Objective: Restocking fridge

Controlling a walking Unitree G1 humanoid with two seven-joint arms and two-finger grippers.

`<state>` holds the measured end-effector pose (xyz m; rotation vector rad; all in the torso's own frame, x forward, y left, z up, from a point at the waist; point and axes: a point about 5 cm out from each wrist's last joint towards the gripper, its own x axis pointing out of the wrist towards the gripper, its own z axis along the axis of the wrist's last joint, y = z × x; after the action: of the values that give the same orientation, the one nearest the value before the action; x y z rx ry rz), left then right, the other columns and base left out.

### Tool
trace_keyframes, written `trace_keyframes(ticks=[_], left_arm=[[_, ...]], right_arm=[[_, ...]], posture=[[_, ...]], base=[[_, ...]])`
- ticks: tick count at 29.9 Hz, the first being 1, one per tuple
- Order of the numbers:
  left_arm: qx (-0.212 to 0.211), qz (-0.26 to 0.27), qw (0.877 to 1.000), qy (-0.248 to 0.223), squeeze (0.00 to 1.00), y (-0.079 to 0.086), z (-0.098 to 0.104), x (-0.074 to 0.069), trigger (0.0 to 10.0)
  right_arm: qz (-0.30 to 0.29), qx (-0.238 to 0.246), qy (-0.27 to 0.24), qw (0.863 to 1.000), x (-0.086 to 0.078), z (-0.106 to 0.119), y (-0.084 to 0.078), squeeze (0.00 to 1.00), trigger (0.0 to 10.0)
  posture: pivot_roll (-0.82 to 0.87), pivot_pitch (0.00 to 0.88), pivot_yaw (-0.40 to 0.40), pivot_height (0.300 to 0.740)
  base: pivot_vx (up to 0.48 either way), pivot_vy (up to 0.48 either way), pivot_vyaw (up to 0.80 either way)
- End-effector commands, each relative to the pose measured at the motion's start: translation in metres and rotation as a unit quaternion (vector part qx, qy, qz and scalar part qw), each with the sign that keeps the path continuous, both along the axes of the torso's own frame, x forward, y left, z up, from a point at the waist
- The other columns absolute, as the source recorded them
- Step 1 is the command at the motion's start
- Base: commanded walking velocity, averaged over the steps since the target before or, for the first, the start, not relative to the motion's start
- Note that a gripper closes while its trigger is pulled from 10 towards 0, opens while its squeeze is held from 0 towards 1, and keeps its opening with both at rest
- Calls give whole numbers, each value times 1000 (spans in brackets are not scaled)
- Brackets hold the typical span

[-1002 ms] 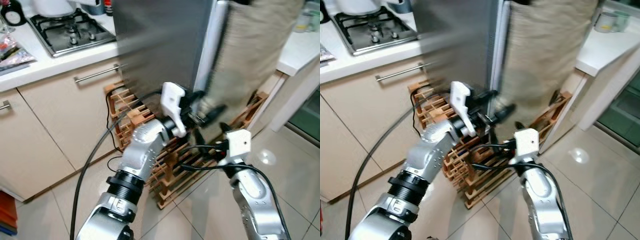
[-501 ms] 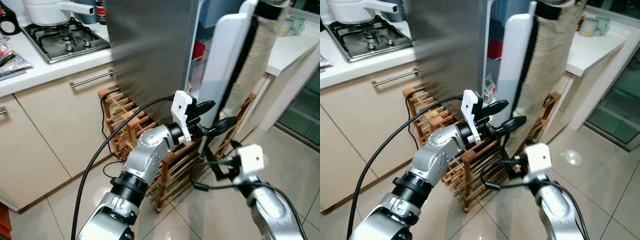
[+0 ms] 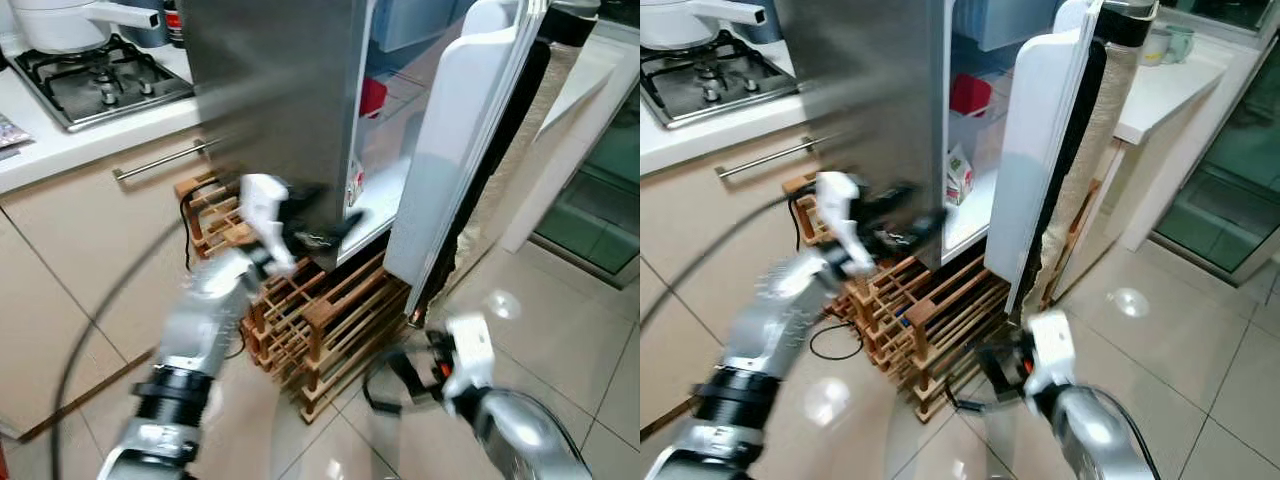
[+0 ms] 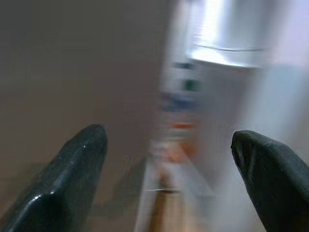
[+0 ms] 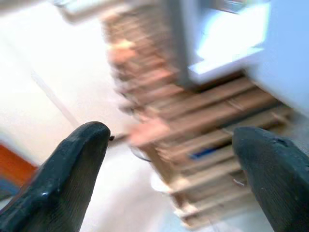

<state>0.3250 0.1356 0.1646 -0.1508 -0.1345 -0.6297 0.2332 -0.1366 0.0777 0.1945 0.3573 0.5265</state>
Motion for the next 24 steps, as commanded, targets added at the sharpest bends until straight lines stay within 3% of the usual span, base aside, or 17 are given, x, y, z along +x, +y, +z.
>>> trace_keyframes(ticks=[1,5,7,10,12,14,22,23,24], left_arm=[[0,23,999,26,0,15,-11,-6,10000],[-2,0,1000,31,0,20,-13,-21,10000],[6,11,999,35,0,23,-15,-24,10000],[30,89,995,35,0,32,-24,-22,10000],[38,176,982,52,0,42,-36,-18,10000],[69,245,964,74,0,41,-57,-28,10000],[80,311,943,85,0,34,-66,-35,10000],[89,323,939,83,0,34,-66,-33,10000],[95,336,934,79,0,33,-66,-30,10000]], right_arm=[[41,48,39,997,-3,-2,9,0,10000],[88,71,50,992,-7,2,15,0,10000],[77,58,43,994,-2,2,13,0,10000],[-10,12,5,1000,24,5,-3,0,10000],[-52,-3,-15,999,37,9,-12,0,10000],[-94,-37,-51,994,49,15,-22,0,10000],[-163,-76,-103,978,64,24,-40,0,10000],[-176,-89,-107,974,65,23,-45,0,10000],[-226,-142,-113,957,65,18,-65,0,10000]], posture=[[-111,0,12,740],[-95,0,4,740],[-89,0,2,740],[-79,0,-1,740],[-74,0,-1,740],[-75,0,0,740],[-80,0,5,740],[-83,0,6,740],[-86,0,8,740]], base=[[0,0,0],[0,0,0],[0,0,0],[0,0,0],[0,0,0],[0,0,0],[0,0,0],[0,0,0],[0,0,0]])
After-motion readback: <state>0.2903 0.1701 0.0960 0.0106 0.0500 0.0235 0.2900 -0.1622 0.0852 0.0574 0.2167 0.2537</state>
